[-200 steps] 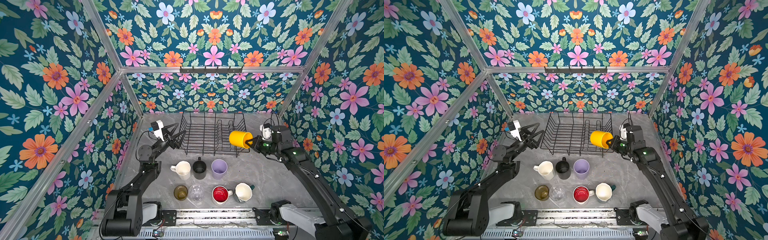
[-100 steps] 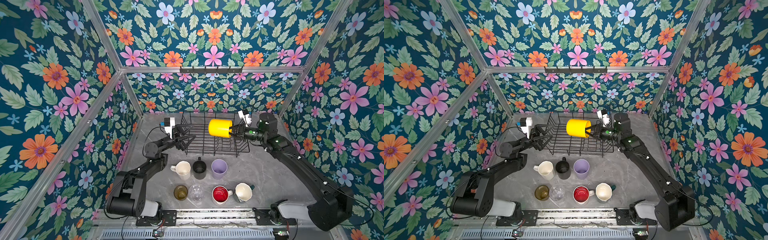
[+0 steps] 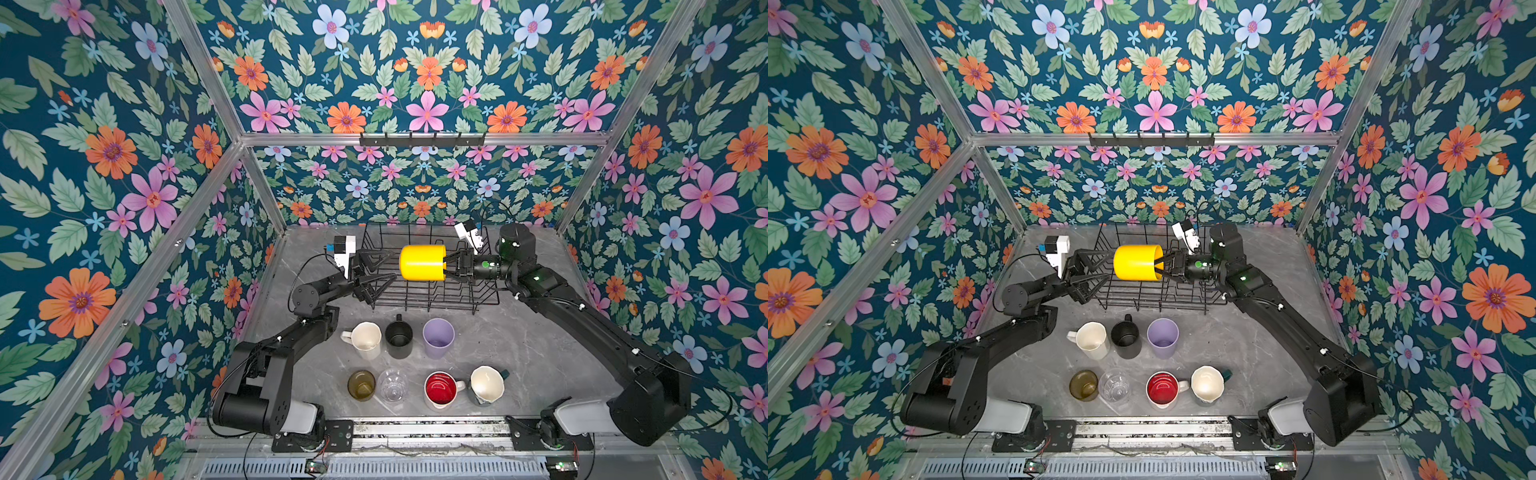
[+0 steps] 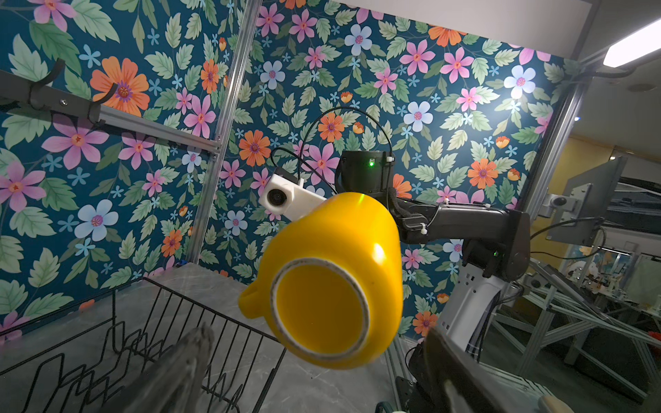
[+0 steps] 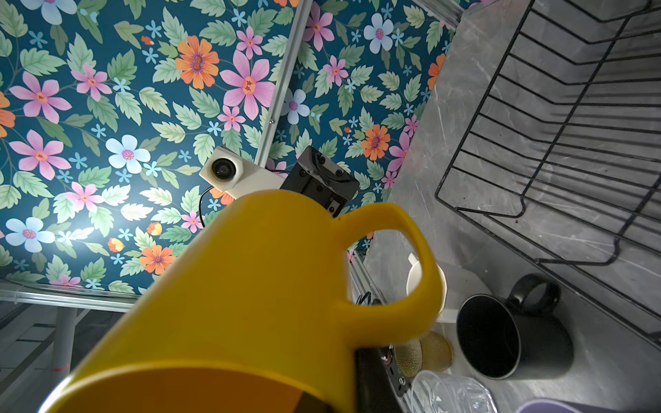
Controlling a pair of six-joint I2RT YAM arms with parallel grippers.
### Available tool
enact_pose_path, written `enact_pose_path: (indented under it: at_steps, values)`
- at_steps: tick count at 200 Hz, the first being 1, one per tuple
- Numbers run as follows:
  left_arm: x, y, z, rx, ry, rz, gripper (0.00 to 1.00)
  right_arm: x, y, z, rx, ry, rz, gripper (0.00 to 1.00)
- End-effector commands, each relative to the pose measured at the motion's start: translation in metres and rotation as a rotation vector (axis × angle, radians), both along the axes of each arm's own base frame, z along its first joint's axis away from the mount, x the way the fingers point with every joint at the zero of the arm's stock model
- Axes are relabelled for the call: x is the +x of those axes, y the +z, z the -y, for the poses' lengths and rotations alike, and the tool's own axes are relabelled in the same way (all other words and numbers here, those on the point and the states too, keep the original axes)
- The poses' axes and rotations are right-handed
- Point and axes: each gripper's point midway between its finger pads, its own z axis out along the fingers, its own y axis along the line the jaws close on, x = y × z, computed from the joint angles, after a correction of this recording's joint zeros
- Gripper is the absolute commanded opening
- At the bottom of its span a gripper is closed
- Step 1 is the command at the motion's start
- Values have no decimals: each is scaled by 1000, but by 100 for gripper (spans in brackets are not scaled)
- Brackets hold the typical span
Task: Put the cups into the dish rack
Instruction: 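Carry the yellow mug over the rack toward the left gripper while it approaches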
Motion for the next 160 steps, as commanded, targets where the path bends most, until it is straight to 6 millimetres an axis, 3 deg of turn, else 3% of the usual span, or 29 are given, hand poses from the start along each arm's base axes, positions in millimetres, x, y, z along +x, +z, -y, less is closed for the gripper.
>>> enact_pose_path:
  at_steps: [1, 160]
  values:
    - [-10, 6, 0, 1, -8, 66, 95, -3, 20, -9, 48, 47, 88, 0]
    - [-23, 5, -2, 22, -9, 101, 95, -25, 13, -65, 48, 222, 63, 0]
